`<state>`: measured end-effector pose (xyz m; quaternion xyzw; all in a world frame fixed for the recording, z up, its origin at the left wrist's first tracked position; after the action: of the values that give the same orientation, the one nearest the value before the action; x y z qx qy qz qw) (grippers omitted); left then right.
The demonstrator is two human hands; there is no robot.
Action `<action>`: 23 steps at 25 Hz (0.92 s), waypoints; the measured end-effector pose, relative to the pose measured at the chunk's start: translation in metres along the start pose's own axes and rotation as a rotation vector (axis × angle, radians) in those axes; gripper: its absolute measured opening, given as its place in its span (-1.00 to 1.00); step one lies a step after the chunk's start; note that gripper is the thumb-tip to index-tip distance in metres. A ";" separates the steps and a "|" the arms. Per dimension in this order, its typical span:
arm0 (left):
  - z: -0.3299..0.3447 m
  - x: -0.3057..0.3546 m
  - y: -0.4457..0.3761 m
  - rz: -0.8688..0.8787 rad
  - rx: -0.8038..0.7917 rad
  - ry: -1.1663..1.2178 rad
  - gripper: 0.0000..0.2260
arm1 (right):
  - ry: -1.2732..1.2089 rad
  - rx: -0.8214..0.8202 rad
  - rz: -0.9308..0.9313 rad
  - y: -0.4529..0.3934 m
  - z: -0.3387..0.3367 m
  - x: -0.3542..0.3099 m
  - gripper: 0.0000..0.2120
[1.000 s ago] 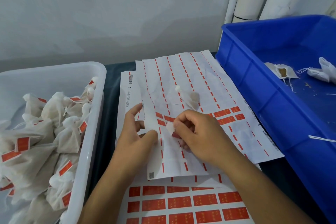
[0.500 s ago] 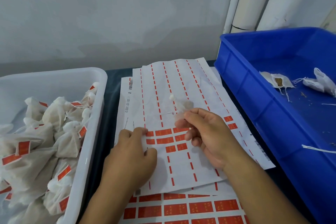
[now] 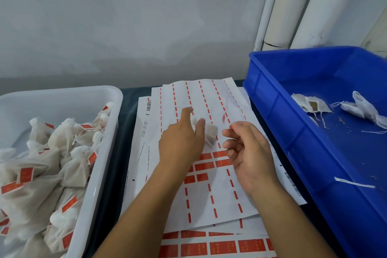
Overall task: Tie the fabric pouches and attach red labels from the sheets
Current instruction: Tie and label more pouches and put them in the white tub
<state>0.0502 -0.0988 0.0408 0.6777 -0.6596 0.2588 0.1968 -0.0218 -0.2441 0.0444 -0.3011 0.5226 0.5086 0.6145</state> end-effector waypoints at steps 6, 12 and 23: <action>0.018 -0.005 -0.022 0.045 0.031 0.254 -0.80 | 0.106 0.030 -0.005 -0.006 -0.002 0.006 -0.87; 0.004 -0.014 -0.003 0.116 0.061 0.400 -0.83 | 0.270 0.026 -0.071 -0.011 -0.002 0.012 -0.91; -0.024 -0.032 0.039 -0.132 -0.094 0.935 -0.89 | 0.522 -0.127 -0.251 -0.018 0.015 -0.006 -0.91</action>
<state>0.0098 -0.0605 0.0375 0.5195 -0.4667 0.4929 0.5190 0.0006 -0.2378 0.0511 -0.5219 0.5886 0.3658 0.4973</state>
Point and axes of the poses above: each hand's wrist, its own y-axis away from the middle knuckle, its own z-axis out of the palm, x = y × z, the point moved 4 cm from there along -y, towards the middle knuckle, and after that the axes turned 6 degrees about y, right-handed, at the moved point
